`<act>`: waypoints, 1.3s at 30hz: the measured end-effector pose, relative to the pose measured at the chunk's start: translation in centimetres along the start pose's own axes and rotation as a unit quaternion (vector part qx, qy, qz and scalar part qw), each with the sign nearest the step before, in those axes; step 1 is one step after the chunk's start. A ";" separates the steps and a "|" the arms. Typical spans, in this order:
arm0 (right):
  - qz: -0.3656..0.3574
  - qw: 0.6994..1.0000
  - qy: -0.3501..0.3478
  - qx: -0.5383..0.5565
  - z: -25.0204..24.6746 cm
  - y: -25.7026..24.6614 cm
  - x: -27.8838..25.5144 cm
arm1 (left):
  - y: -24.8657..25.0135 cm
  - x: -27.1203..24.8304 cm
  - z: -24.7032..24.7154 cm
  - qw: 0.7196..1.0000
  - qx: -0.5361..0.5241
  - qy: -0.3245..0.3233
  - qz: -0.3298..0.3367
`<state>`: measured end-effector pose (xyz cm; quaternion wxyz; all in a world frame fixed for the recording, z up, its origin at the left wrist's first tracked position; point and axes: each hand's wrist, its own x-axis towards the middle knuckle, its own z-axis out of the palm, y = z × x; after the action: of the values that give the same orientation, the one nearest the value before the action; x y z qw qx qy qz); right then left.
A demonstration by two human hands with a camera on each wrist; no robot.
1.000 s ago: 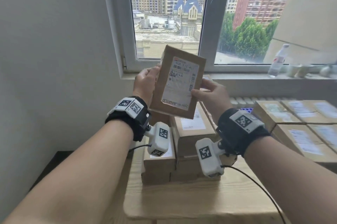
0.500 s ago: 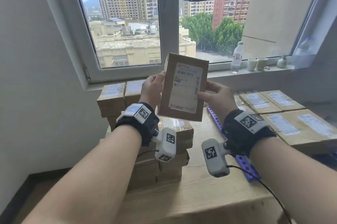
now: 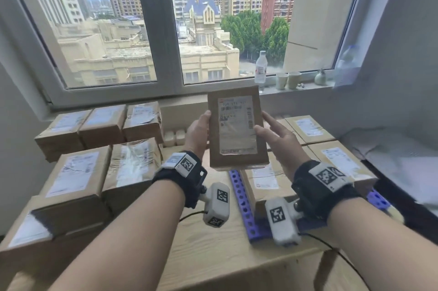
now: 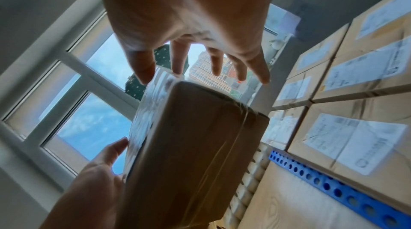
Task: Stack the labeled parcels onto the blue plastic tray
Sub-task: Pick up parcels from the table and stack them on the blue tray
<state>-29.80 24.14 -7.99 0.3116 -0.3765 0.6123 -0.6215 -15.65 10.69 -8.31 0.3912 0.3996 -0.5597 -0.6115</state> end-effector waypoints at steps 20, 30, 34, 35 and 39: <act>0.150 0.988 0.013 0.023 -6.9 8.4 15.2 | -7.3 12.6 10.2 0.996 -0.018 -0.021 -0.085; 0.185 0.983 -0.009 0.014 -6.0 11.9 24.6 | -9.9 20.6 11.7 0.992 -0.043 -0.049 -0.110; 0.204 0.978 -0.033 -0.009 -5.6 13.4 26.4 | -11.3 21.7 11.9 0.993 -0.026 -0.022 -0.109; 0.210 0.977 -0.039 -0.016 -5.4 13.8 26.8 | -11.7 22.0 11.8 0.993 -0.025 -0.017 -0.114; 0.220 0.973 -0.049 -0.056 -5.2 14.8 27.5 | -12.7 22.5 11.6 0.990 -0.021 -0.002 -0.141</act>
<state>-49.62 2.73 -20.15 0.4488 -0.2792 0.6977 -0.4836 -35.25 -4.93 -21.43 0.3086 0.4653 -0.4852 -0.6730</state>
